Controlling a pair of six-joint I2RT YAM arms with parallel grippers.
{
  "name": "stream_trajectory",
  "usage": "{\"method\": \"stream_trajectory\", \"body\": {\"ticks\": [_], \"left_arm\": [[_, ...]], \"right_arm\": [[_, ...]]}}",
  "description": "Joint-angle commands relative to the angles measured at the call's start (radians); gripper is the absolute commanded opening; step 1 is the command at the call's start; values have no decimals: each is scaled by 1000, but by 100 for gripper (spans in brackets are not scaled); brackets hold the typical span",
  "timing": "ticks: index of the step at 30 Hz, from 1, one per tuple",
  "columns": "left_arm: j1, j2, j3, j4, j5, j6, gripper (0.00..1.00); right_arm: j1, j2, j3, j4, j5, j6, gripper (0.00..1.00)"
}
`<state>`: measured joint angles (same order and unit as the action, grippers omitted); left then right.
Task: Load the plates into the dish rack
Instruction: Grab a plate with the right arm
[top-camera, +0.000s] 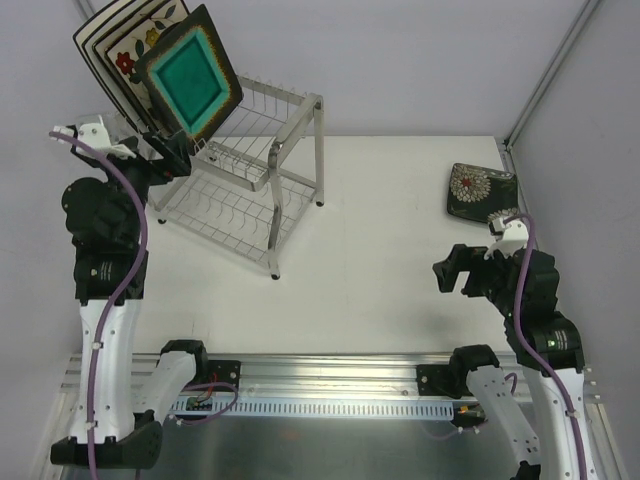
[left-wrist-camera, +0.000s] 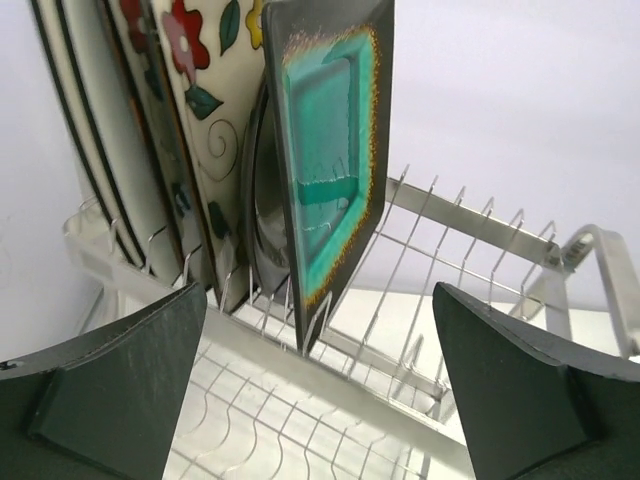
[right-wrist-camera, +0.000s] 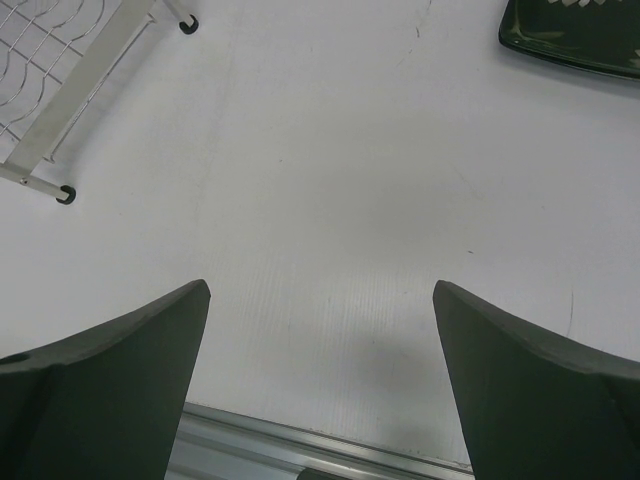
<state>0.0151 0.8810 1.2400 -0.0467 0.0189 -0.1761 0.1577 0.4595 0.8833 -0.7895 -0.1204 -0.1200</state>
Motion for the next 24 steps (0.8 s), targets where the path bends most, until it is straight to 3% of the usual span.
{"method": "stream_trajectory", "body": {"ticks": [1, 4, 9, 13, 16, 24], "left_arm": [[9, -103, -33, -59, -14, -34, 99], [9, -186, -80, -126, -14, -63, 99], [6, -362, -305, -166, 18, -152, 99], [-12, -545, -462, -313, 1, -166, 99], [-63, -652, -531, -384, -11, -177, 99], [-67, -916, -652, -521, 4, -168, 99]], "right_arm": [[6, 53, 54, 62, 5, 49, 100], [8, 106, 77, 76, 48, 94, 99], [5, 211, 103, 113, 192, 200, 100], [-9, 339, 149, 130, 266, 288, 100], [-50, 399, 173, 153, 275, 368, 100], [-274, 615, 155, 277, 196, 680, 97]]}}
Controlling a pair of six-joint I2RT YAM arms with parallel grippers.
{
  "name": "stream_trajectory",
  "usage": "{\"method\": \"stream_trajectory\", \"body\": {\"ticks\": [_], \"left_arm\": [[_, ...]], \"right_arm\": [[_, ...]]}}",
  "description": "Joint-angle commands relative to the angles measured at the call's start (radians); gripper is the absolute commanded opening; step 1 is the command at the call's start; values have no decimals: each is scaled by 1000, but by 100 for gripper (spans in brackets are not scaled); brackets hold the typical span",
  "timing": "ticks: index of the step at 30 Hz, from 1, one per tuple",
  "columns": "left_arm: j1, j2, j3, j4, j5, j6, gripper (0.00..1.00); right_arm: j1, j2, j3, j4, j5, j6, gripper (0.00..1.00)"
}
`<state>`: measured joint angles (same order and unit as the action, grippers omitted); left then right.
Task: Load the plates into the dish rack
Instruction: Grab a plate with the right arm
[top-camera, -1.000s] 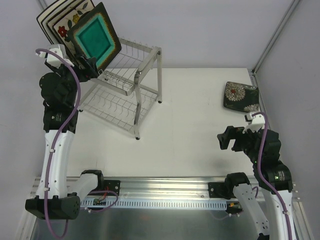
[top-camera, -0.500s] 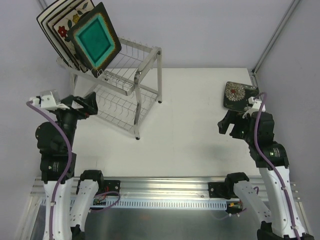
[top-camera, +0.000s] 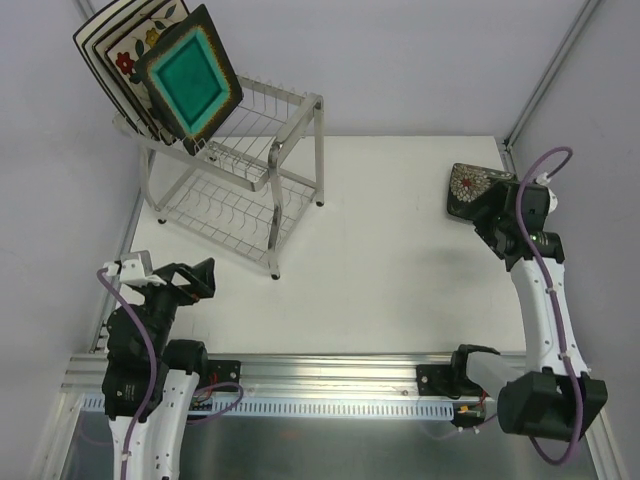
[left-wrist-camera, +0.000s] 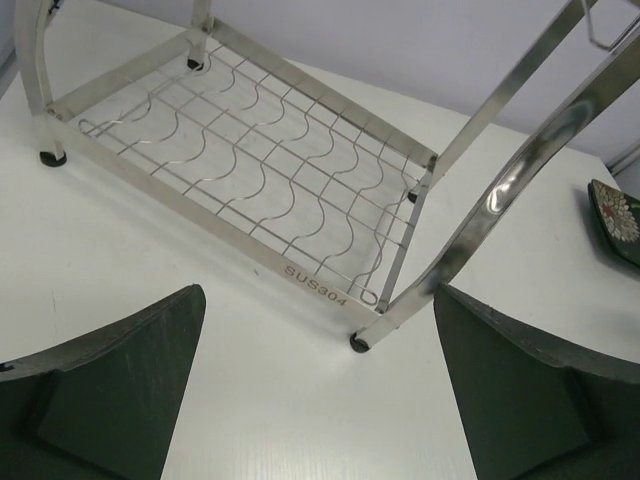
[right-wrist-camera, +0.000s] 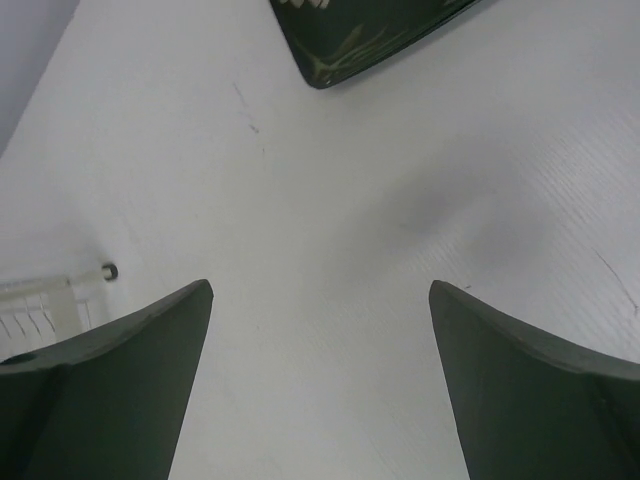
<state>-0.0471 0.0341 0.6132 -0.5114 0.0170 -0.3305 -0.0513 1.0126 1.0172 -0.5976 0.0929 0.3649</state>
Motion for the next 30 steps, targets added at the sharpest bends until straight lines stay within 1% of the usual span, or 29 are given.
{"method": "stream_trajectory", "body": {"ticks": [1, 4, 6, 11, 17, 21, 30], "left_arm": [[-5, -83, -44, -61, 15, -18, 99], [-4, -126, -78, -61, 34, -44, 99], [-5, -140, -90, -62, 47, -59, 99], [-5, -148, -96, -61, 44, -51, 99], [-2, -163, -95, -62, 24, -45, 99], [0, -165, -95, -68, 6, -47, 99], [7, -163, -93, -70, 6, -47, 99]], "right_arm": [[-85, 81, 14, 100, -25, 224, 93], [-143, 155, -14, 162, -25, 342, 84], [-173, 191, -22, 206, -22, 399, 81], [-208, 328, 3, 252, 2, 453, 71], [-222, 490, 52, 285, -5, 497, 67], [-222, 578, 80, 320, -31, 519, 61], [-222, 736, 162, 367, -84, 534, 57]]}}
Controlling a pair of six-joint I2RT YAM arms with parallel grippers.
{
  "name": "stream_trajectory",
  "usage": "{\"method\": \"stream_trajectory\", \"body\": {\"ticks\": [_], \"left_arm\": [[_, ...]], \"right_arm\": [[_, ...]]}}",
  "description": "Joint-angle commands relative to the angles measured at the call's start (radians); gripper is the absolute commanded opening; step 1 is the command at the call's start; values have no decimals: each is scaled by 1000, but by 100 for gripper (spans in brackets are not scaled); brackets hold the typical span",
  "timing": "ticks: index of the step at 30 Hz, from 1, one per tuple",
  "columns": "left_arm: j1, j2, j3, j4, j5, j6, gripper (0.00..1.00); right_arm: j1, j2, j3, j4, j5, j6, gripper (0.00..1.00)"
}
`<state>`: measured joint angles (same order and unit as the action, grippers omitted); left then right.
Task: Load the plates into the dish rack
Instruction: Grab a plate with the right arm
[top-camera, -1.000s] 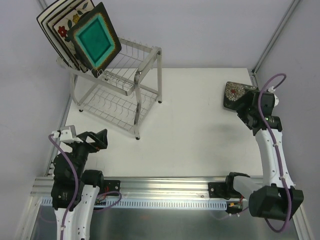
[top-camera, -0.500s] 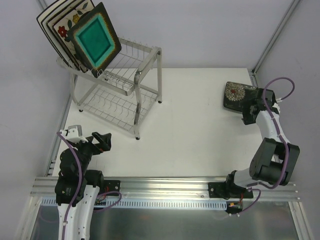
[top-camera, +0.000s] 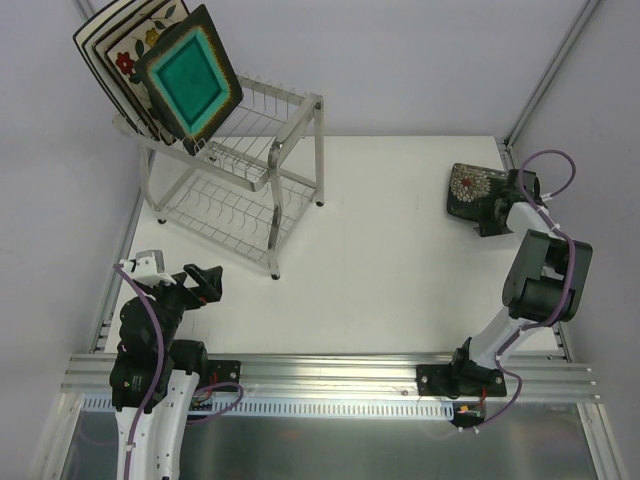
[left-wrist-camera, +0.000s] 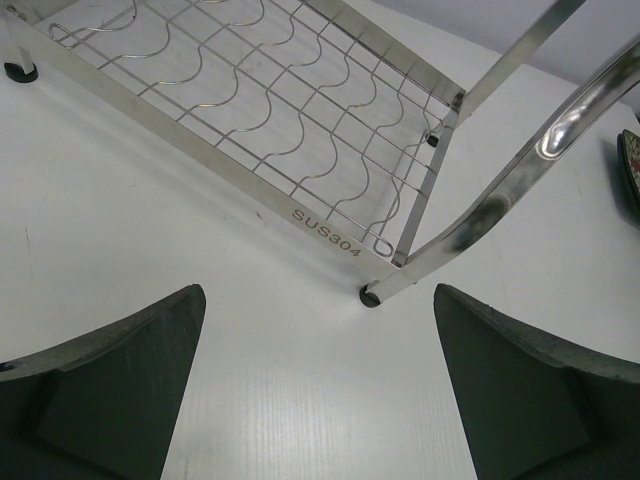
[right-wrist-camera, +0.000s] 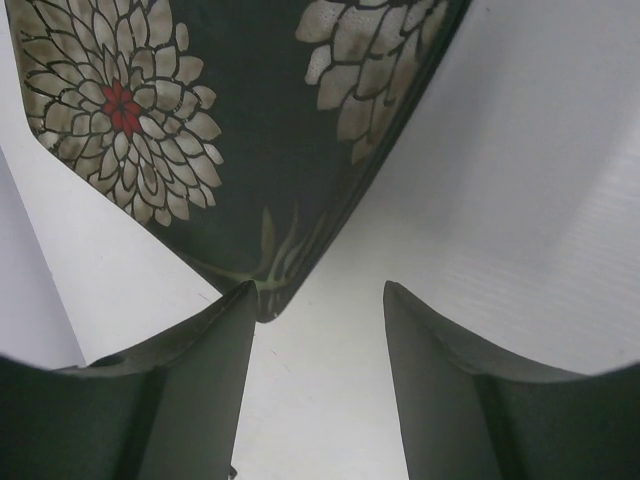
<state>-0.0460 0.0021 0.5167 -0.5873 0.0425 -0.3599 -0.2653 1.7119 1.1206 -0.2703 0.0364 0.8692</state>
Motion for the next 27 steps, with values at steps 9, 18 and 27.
{"method": "stream_trajectory", "body": {"ticks": [9, 18, 27], "left_arm": [[11, -129, 3, 6, -21, -19, 99], [12, -128, 3, 4, -20, -17, 99], [15, -126, 3, 6, -10, -16, 99]], "right_arm": [[-6, 132, 103, 65, -81, 28, 52], [17, 178, 108, 89, -95, -4, 39], [69, 135, 30, 124, -162, -75, 18]]}}
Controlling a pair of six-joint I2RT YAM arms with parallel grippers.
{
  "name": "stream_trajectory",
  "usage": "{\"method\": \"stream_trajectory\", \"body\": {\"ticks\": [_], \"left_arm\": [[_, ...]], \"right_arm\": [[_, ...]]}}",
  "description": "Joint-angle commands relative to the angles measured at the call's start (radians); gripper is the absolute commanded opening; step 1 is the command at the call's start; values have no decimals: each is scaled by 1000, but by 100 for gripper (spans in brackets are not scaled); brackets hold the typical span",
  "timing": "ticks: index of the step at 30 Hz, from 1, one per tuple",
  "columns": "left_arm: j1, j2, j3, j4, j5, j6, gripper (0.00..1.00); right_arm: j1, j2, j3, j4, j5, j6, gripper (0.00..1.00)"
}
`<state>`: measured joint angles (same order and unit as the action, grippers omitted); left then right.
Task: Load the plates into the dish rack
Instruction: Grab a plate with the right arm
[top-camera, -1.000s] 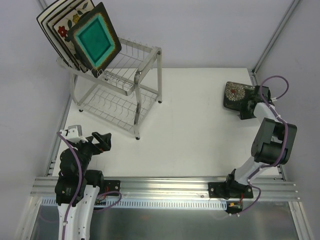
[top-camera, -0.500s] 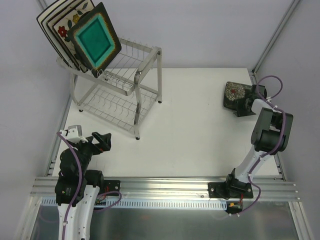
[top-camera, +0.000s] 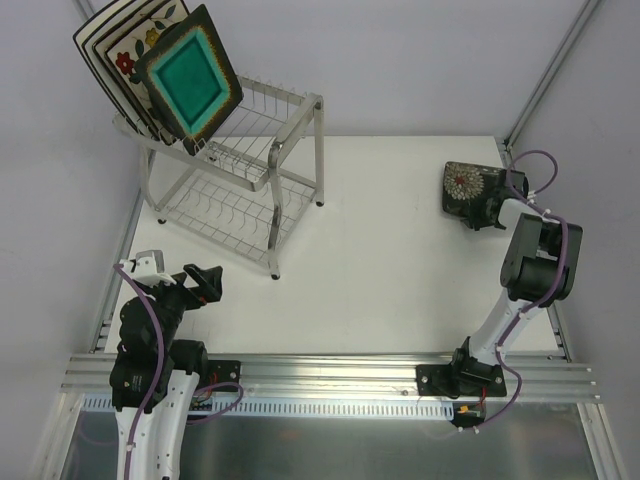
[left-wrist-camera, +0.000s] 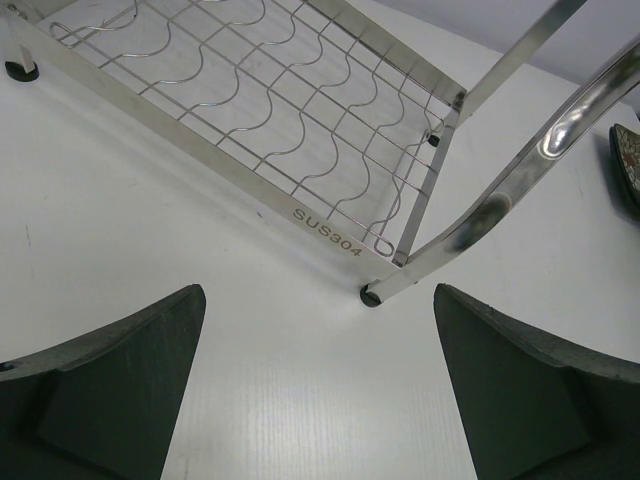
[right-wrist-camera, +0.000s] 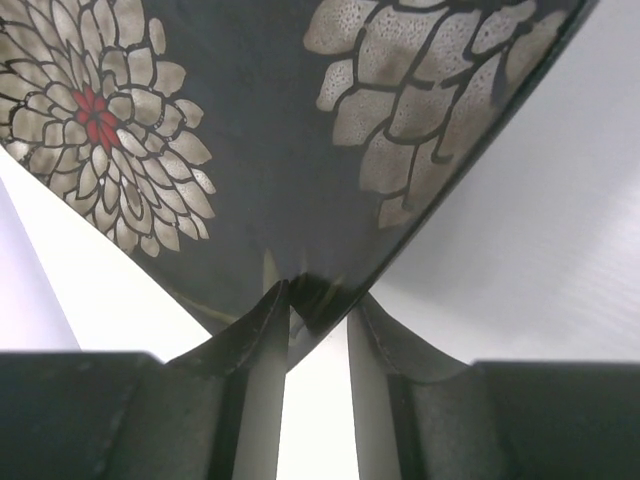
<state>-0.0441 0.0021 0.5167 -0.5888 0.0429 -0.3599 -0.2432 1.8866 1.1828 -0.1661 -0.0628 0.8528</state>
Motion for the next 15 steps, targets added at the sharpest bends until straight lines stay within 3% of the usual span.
{"method": "stream_trajectory", "body": {"ticks": [1, 8, 15], "left_arm": [[13, -126, 3, 7, -9, -16, 99], [15, -128, 3, 6, -8, -16, 99], [15, -129, 3, 7, -6, -16, 99]], "right_arm": [[54, -47, -41, 30, -74, -67, 18], [143, -90, -121, 43, -176, -190, 10], [217, -173, -219, 17, -223, -290, 11]]}}
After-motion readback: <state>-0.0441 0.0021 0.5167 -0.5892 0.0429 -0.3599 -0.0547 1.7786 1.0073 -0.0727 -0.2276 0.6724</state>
